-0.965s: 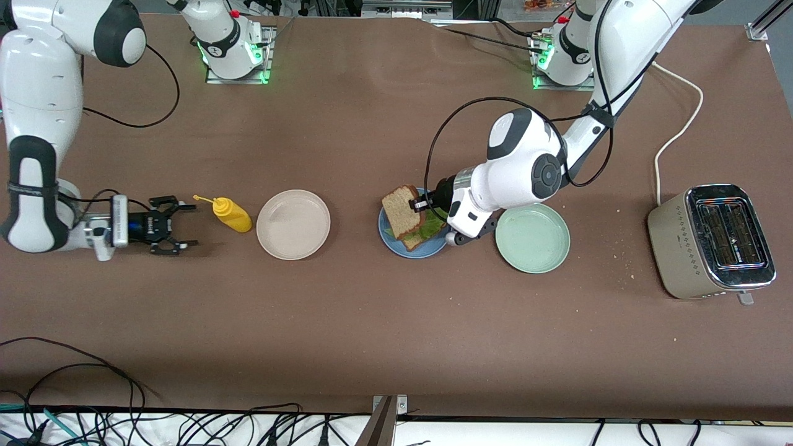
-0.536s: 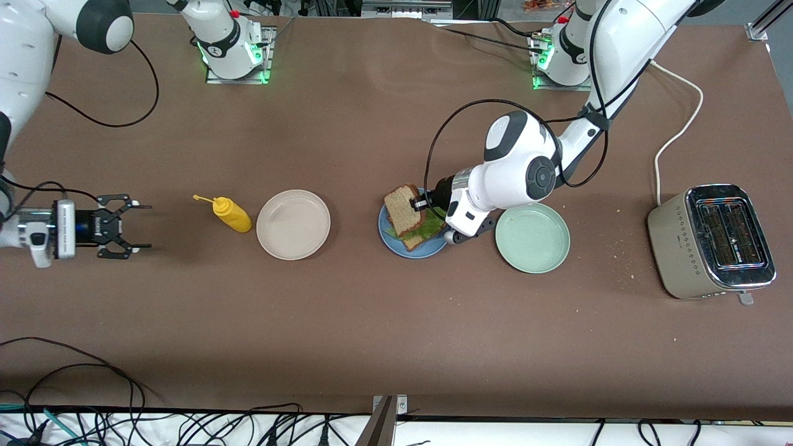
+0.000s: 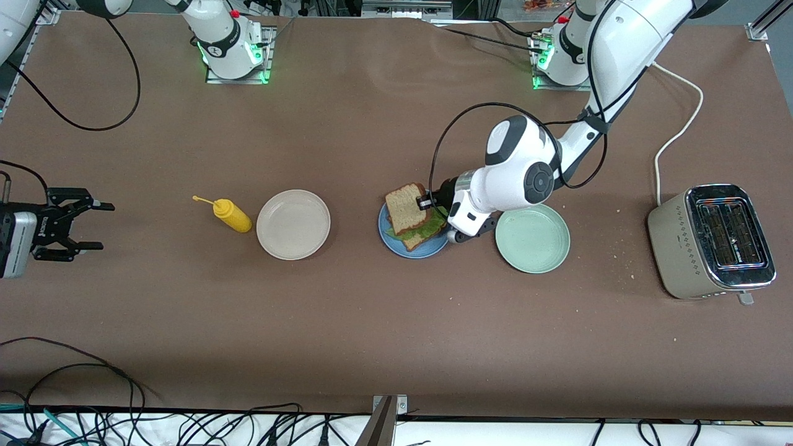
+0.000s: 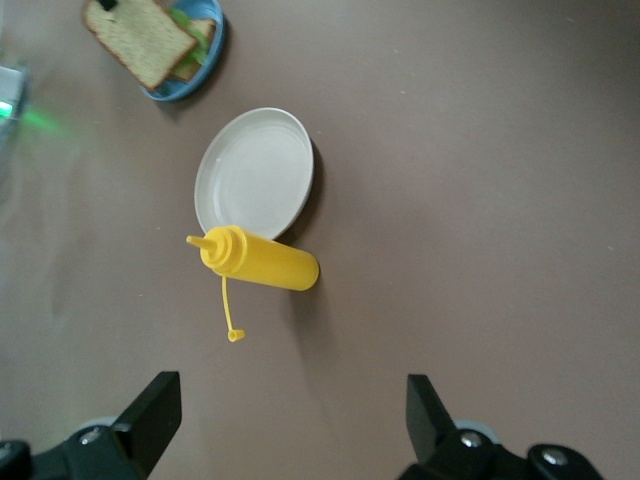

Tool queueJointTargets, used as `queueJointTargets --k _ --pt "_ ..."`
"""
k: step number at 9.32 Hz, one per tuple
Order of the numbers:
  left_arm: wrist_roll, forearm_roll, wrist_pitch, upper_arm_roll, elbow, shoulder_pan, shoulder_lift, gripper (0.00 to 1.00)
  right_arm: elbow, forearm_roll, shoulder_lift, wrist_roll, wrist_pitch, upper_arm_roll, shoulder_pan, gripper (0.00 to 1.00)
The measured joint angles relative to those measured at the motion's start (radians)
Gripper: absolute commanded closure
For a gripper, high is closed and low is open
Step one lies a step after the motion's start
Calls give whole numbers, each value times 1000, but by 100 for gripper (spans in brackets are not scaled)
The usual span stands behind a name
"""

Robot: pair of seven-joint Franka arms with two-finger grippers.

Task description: Make sandwich in blue plate with both arms

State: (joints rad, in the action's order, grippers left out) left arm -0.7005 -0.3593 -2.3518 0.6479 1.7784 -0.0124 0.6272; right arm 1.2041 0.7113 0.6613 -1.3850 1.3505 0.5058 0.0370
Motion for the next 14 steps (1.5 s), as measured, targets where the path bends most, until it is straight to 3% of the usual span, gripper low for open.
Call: queueJointTargets --k 4,8,9,10,11,13,14 --pt "50 24 17 -53 14 -5 4 100 -96 -201 -33 349 13 2 109 0" --pt "56 32 18 -61 24 7 40 99 -92 -400 -101 659 2 3 212 0" --pt "56 33 18 -72 24 16 46 82 -49 -454 -147 793 25 -23 232 0" --pt "56 33 18 -79 24 21 49 75 32 -540 -212 931 68 -78 234 0" --pt "56 33 18 -82 24 22 49 60 133 -598 -281 1048 125 -128 234 0" --pt "56 33 18 -84 24 22 49 42 330 -628 -417 1276 251 -211 204 0" --pt "56 35 18 -85 24 22 49 32 387 -633 -471 1341 286 -284 140 0"
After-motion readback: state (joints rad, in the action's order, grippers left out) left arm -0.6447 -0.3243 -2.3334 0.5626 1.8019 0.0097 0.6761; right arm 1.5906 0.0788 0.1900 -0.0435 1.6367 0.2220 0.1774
